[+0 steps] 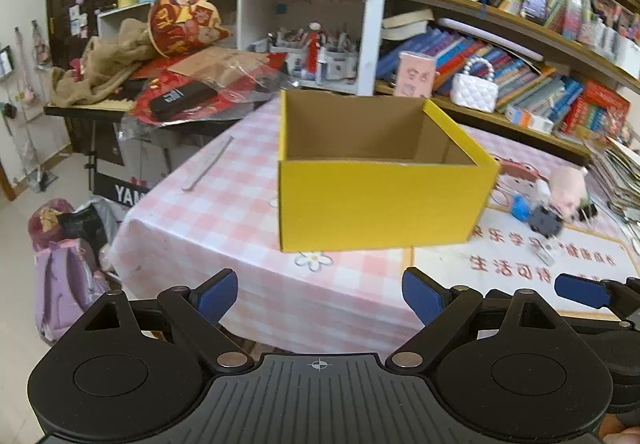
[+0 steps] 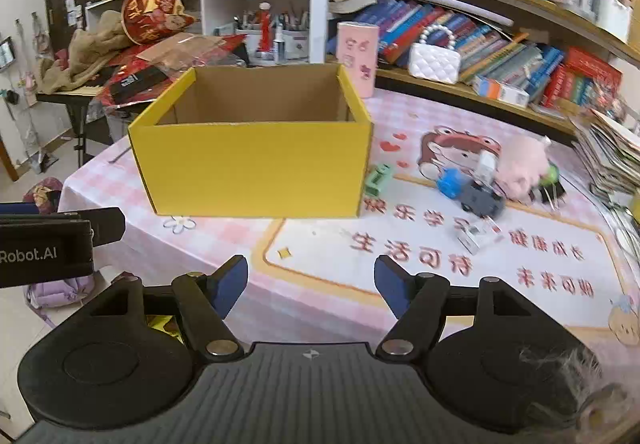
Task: Organize objects
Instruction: 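Move both tools back toward the remaining toys on the mat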
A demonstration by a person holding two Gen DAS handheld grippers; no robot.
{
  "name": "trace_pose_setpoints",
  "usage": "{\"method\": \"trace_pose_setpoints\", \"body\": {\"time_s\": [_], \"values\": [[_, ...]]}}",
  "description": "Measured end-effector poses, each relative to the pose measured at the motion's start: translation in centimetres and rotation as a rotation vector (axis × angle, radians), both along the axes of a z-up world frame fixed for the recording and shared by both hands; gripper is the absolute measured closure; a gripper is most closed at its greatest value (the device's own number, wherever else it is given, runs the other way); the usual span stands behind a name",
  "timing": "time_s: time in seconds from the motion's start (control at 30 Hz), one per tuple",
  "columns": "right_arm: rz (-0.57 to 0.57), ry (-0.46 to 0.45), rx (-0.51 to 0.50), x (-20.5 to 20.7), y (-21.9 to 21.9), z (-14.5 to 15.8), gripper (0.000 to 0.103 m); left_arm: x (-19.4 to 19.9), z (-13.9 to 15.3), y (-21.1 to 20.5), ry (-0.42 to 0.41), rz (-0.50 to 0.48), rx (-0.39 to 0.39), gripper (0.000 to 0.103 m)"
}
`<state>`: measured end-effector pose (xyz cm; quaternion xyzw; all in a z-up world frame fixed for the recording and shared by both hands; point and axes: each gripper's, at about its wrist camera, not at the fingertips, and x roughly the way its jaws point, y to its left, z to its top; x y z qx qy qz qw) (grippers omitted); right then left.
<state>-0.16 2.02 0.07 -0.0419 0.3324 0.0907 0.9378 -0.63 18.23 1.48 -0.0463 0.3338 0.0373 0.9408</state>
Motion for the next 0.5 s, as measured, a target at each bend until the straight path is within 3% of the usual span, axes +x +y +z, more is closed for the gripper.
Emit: {"method": "trace_pose_setpoints", "body": {"time_s": [0.5], "values": [[-0.199, -0.004, -0.05, -2.7, -4.8, 0.3, 0.029, 0.1, -0.5, -5.1, 0.013, -0.207, -0.036, 0.011]]}}
